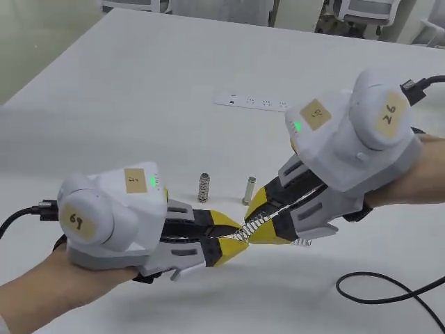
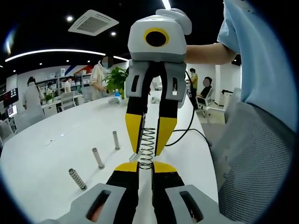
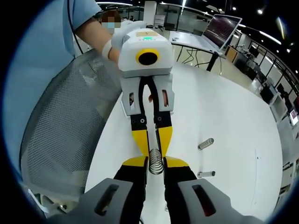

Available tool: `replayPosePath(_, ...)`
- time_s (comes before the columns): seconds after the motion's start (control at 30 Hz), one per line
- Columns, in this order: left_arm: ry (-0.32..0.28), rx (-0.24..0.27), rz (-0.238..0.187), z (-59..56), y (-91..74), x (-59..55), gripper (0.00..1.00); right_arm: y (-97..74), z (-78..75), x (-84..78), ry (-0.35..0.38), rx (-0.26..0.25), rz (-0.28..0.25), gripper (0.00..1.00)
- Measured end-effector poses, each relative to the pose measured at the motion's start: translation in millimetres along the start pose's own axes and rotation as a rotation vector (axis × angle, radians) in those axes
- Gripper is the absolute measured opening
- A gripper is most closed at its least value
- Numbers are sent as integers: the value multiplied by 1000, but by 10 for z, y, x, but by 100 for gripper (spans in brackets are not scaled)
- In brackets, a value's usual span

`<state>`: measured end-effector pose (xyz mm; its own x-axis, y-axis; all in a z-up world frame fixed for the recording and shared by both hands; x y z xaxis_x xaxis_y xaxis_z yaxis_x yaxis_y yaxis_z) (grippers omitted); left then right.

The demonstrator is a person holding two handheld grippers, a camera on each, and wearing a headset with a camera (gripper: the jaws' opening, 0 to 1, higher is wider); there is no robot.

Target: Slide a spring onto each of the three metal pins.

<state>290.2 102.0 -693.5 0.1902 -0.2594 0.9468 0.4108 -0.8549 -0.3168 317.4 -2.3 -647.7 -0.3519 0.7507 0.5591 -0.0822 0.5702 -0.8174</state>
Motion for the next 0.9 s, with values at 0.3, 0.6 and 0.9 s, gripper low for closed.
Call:
replayPosePath(0.3, 0, -6, 2, -12, -2, -1, 1, 16, 17, 16, -2, 9, 2, 9)
replayPosePath(0.6, 2, -11, 3, -15, -7, -7, 1, 22, 22, 23, 16, 20, 5, 8)
replayPosePath(0.9, 0, -11, -1, -9, -7, -7, 2, 17, 9, 27, 37, 18, 6, 8)
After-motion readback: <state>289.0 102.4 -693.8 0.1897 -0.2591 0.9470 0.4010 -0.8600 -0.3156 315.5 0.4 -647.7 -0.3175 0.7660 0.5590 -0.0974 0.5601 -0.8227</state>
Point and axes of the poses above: the centre of the closed fingertips' face, and the gripper's own axes: y roughly forward along the fingers, z roughly to its left, x roughly out of its top, the point moved 8 cm from there along -y, roughly backward along the fingers, and after that the axes turned 6 degrees about -y, right-handed, at the moved point
